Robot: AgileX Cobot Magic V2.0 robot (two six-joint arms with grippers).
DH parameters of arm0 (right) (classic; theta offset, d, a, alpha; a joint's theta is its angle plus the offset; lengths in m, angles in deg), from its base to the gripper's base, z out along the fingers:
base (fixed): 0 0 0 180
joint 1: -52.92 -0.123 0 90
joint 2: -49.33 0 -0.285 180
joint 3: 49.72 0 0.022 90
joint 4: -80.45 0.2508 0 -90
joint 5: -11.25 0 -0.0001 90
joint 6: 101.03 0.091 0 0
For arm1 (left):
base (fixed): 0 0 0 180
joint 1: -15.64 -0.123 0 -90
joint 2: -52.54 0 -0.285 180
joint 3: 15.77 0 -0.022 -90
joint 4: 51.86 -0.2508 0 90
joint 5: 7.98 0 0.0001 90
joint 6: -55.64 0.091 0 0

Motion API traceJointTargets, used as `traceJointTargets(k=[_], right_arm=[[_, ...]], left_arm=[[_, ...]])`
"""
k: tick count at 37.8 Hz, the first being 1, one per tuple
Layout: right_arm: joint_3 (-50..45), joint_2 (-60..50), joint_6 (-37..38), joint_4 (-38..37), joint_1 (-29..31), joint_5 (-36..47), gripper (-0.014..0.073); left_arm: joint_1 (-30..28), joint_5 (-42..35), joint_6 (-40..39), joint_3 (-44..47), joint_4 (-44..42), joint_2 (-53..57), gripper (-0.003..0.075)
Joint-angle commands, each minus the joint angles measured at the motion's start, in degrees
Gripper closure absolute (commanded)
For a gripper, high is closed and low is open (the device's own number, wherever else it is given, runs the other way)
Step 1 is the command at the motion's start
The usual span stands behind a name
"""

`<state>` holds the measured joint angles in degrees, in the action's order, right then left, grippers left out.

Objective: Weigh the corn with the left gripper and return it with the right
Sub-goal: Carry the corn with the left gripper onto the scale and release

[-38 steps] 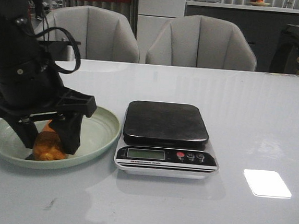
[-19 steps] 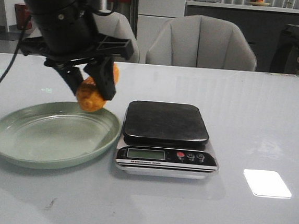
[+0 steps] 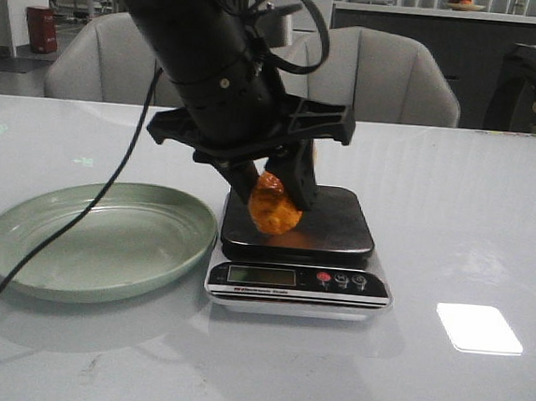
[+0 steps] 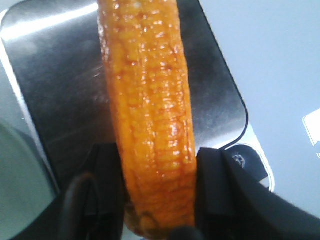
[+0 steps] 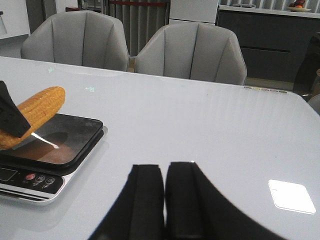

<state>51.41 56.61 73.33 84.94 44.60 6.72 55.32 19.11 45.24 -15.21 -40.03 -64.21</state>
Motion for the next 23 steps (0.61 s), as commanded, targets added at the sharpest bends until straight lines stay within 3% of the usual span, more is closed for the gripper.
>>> traceJointTargets(k=[1, 8, 10, 23], right_arm=[[-0.42, -1.07, 0.04, -0.68, 0.36, 4.53, 0.0407], [-0.42, -1.07, 0.04, -0.68, 0.36, 4.53, 0.0407], [-0.42, -1.07, 0.04, -0.68, 0.36, 4.53, 0.0407], [-0.42, -1.07, 0.04, -0.68, 0.36, 4.53, 0.0407]], left_arm=[[0.49, -5.10, 0.09, -1.89, 3.49, 1.11, 0.0503], [0.62, -4.70, 0.09, -2.70, 3.59, -0.59, 0.0155], [0.62, -4.60, 0.09, -2.70, 3.59, -0.59, 0.0098], [-1.81, -1.79, 0.09, -1.39, 0.79, 7.07, 0.0082]])
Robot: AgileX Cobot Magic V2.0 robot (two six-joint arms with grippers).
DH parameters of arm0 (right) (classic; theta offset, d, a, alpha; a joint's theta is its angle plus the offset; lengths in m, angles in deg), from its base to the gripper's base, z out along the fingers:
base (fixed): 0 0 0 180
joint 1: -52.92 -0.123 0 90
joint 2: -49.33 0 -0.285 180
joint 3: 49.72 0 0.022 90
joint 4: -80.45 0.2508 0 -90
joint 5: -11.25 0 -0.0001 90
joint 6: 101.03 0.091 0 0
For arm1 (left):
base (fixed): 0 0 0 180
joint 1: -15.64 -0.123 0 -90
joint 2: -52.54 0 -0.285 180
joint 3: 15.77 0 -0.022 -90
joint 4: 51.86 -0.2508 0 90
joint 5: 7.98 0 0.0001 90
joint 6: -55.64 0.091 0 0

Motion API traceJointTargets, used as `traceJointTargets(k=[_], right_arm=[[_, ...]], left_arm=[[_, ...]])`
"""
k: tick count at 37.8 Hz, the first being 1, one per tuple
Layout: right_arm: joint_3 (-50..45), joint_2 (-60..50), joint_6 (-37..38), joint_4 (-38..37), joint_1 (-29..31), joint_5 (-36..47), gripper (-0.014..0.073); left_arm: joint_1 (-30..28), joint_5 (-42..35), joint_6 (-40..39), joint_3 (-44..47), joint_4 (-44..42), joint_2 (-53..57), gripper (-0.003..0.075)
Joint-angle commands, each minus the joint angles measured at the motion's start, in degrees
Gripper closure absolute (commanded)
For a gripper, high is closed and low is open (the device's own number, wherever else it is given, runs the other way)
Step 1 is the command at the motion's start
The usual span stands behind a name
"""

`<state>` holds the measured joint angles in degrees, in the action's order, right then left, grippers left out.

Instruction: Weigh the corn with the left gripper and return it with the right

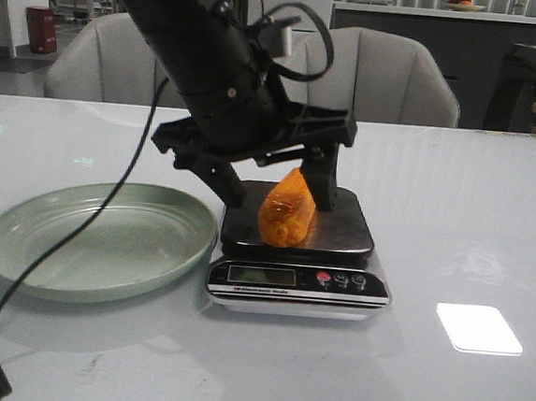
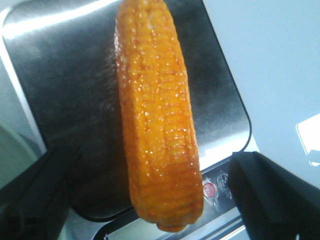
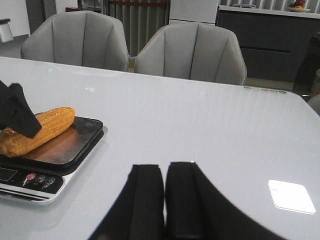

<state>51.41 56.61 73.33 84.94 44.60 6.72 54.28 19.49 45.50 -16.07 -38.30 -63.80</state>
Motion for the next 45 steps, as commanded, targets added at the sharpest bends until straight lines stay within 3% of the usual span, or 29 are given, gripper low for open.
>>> traceJointTargets(k=[1, 34, 45], right_arm=[[-0.42, -1.07, 0.04, -0.68, 0.36, 4.53, 0.0407], [-0.42, -1.07, 0.04, -0.68, 0.36, 4.53, 0.0407], [-0.42, -1.07, 0.04, -0.68, 0.36, 4.53, 0.0407]], left_arm=[[-0.90, -2.47, -0.17, -0.05, -1.30, 7.68, 0.0082], [-3.80, -3.53, -0.17, 36.51, -12.19, 64.47, 0.0082], [-3.80, 3.40, -0.17, 47.47, -18.48, 84.86, 0.0083]])
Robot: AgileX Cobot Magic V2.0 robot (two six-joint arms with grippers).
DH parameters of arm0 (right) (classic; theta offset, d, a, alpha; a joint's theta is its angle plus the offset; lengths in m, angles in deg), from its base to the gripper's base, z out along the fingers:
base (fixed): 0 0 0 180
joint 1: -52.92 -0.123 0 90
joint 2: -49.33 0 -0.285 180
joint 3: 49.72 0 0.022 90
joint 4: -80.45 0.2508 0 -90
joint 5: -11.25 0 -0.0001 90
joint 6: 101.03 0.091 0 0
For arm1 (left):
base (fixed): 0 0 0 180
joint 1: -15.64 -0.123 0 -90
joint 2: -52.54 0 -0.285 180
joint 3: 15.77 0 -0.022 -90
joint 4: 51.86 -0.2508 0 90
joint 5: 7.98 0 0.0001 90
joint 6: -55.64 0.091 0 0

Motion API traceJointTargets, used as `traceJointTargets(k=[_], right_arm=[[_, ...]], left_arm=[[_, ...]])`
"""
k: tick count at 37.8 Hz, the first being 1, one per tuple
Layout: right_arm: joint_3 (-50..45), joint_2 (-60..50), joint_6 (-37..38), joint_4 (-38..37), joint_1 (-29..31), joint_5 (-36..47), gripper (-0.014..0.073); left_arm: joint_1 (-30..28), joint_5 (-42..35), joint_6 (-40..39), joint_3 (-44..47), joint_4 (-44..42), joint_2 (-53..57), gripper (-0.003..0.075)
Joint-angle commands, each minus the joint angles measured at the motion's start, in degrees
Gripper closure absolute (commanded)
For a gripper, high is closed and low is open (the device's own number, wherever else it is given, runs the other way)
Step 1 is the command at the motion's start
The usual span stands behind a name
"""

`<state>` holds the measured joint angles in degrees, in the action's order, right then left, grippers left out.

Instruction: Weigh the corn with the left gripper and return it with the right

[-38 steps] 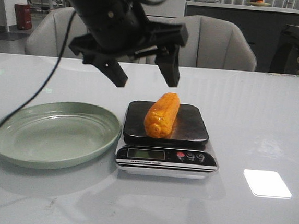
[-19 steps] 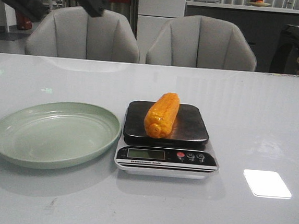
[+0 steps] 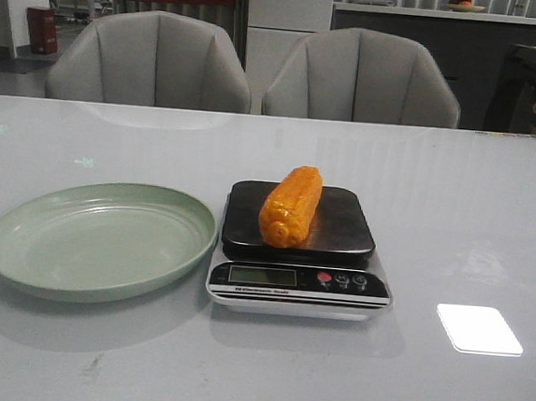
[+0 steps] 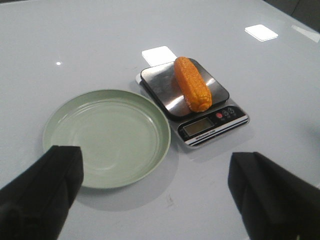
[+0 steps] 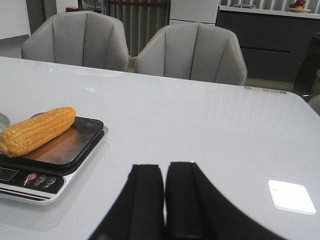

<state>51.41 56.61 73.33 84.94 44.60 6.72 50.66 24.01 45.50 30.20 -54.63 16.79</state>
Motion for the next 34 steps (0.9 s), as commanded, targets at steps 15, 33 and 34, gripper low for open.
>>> traceJointTargets(k=[15, 33, 34], right_arm=[[-0.42, -1.07, 0.04, -0.68, 0.36, 4.53, 0.0407], [-0.04, -1.07, 4.75, 0.59, 0.36, 14.60, 0.0407], [0.29, -1.07, 5.64, 0.59, 0.36, 16.29, 0.0407]], left_arm=[[-0.17, 0.23, 0.24, 8.19, -3.85, 19.77, 0.0581], [-0.17, -0.60, 0.24, 8.17, -3.85, 19.74, 0.0607], [-0.17, -0.60, 0.24, 8.17, -3.85, 19.74, 0.0607]])
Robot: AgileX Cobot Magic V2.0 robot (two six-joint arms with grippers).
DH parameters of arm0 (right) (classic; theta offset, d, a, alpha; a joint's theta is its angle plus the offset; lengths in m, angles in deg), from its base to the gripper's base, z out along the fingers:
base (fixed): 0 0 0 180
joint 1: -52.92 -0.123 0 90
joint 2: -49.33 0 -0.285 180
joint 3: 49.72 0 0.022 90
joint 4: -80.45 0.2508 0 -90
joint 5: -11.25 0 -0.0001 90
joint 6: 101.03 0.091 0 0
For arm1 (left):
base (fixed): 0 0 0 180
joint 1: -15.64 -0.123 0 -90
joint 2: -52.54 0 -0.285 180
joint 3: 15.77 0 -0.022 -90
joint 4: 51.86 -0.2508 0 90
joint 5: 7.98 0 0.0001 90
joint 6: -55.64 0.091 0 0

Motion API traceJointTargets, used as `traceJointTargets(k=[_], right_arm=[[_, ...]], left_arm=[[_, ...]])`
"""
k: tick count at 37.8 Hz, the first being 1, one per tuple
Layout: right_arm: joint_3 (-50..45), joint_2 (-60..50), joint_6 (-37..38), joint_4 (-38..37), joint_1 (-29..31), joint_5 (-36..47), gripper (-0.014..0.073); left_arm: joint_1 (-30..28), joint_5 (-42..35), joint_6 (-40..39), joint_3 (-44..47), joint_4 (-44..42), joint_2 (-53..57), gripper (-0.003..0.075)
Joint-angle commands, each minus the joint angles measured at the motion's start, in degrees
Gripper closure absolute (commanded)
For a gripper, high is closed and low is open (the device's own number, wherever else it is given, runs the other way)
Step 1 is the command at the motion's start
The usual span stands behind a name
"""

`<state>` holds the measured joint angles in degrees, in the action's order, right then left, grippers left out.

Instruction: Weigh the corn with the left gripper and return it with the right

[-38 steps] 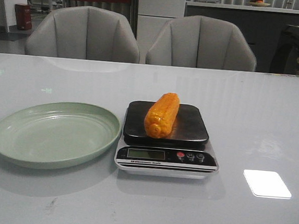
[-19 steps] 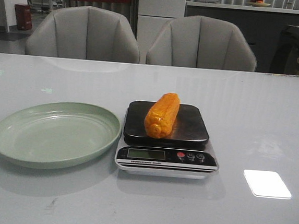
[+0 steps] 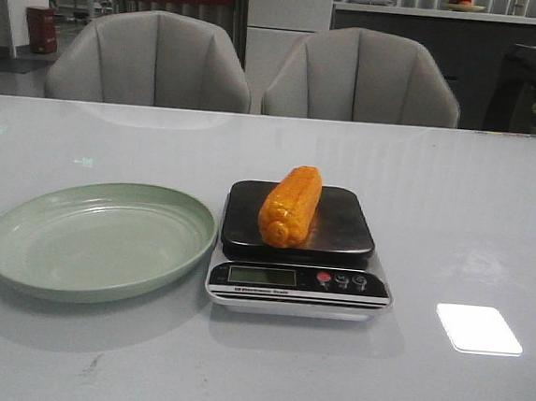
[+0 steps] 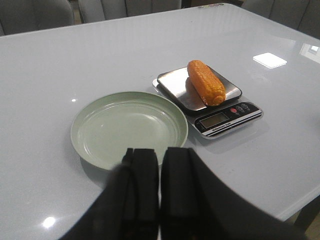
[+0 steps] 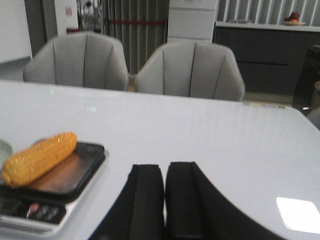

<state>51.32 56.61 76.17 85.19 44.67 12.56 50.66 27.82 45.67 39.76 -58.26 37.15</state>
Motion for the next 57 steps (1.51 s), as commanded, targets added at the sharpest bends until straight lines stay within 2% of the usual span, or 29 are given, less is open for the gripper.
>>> traceJointTargets(k=[1, 3, 6, 14, 18, 25, 28, 36, 39, 46, 48, 57], right_arm=[[0.90, -1.07, 2.80, 0.34, 0.29, 11.84, 0.0407], [2.78, -0.35, 2.80, 0.34, 0.29, 13.62, 0.0407], [7.08, 2.57, 2.80, 0.34, 0.29, 10.71, 0.0407], [20.49, 17.31, 2.80, 0.41, 0.29, -6.35, 0.0407], [24.57, 22.98, 2.80, 0.54, 0.29, -11.49, 0.0407], [25.17, 27.13, 2.80, 0.94, 0.29, -14.59, 0.0407], [25.17, 28.22, 2.34, 0.26, 0.36, -12.94, 0.0407], [25.17, 28.60, 4.29, 5.88, 0.36, -11.52, 0.0398], [25.23, 29.23, 4.29, 6.96, 0.36, -11.66, 0.0342], [29.40, 35.80, 4.29, 6.96, -3.66, -13.75, 0.0041], [31.65, 38.40, 4.29, 6.96, -5.20, -14.77, -0.0011], [41.80, 51.81, 4.29, 7.82, -10.11, -20.59, -0.0008]], left_arm=[[-0.17, -4.42, 0.07, -1.39, -0.21, -0.62, 0.0606], [-0.17, -4.42, 0.07, -1.39, -0.21, -0.62, 0.0607], [-0.17, -4.42, 0.07, -1.39, -0.21, -0.62, 0.0607], [-0.17, -4.42, 0.07, -1.39, -0.21, -0.62, 0.0607], [-0.17, -4.42, 0.07, -1.39, -0.21, -0.62, 0.0607], [-0.17, -4.42, 0.07, -1.39, -0.21, -0.62, 0.0607], [-0.17, -4.42, 0.07, -1.39, -0.21, -0.62, 0.0607], [-0.17, -4.42, 0.07, -1.39, -0.21, -0.62, 0.0607], [-0.17, -4.42, 0.07, -1.39, -0.21, -0.62, 0.0607], [-0.17, -4.42, 0.07, -1.39, -0.21, -0.62, 0.0607], [-0.17, -4.42, 0.07, -1.39, -0.21, -0.62, 0.0607], [-0.17, -4.42, 0.07, -1.39, -0.21, -0.62, 0.0607]])
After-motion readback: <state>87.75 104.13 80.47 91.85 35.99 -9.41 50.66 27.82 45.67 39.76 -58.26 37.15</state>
